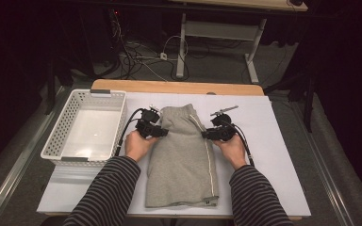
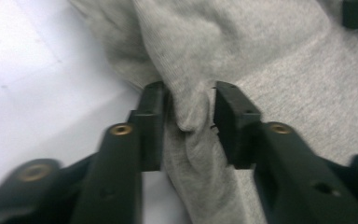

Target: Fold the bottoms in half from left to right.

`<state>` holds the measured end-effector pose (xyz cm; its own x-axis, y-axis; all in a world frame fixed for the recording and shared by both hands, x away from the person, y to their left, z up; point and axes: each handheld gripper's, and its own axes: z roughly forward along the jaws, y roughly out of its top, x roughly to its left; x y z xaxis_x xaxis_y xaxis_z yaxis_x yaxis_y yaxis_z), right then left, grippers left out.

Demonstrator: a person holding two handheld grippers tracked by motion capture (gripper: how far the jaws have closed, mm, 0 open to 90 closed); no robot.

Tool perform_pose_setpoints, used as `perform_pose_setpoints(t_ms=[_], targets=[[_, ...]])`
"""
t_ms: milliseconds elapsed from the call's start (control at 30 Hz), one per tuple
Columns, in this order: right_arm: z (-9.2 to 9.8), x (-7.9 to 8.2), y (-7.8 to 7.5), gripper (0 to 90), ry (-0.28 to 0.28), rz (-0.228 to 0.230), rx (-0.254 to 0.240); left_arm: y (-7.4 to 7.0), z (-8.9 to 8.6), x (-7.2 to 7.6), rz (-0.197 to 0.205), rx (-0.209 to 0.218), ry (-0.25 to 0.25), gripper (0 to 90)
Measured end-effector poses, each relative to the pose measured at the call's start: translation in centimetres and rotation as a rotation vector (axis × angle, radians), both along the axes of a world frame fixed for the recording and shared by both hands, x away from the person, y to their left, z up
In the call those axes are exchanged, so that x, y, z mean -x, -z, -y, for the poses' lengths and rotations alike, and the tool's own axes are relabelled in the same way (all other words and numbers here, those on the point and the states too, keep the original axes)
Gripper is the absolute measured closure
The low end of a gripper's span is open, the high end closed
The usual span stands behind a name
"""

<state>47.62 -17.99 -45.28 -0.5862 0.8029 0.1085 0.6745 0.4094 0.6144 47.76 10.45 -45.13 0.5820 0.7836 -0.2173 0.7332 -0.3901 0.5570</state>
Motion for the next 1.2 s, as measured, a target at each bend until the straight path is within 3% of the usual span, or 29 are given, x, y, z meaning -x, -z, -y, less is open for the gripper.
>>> perform_pose_setpoints(t_ms=[133, 333, 433, 633, 833, 1067, 1200], targets=[[0.2, -0.3, -0.5, 61.5, 0.016, 0.01, -0.026, -0.5, -0.8, -0.1, 0.018, 0.02, -0.038, 50.3], [0.2, -0.9, -0.9, 56.4, 0.017, 0.023, -0.013, -0.3, -1.4, -0.8, 0.009, 0.045, -0.078, 45.1], [0.1, -1.4, -0.9, 53.5, 0.03, 0.018, -0.016, -0.2, -1.1, -1.3, -0.016, 0.022, -0.066, 44.8], [-0.4, -2.6, -1.0, 50.0, 0.032, 0.008, -0.008, -0.3, -0.5, -2.3, -0.045, 0.015, -0.056, 43.3], [-0.9, -3.2, -0.3, 48.3, 0.027, -0.019, 0.012, 0.2, 0.0, -3.2, -0.076, 0.019, -0.056, 41.1], [-1.2, -4.0, 0.3, 46.4, 0.035, -0.06, 0.024, 0.7, 0.3, -4.2, -0.121, -0.006, -0.053, 38.3], [-1.4, -4.4, 0.7, 45.5, 0.031, -0.074, 0.028, 0.6, 0.7, -4.4, -0.117, -0.016, -0.052, 38.1]])
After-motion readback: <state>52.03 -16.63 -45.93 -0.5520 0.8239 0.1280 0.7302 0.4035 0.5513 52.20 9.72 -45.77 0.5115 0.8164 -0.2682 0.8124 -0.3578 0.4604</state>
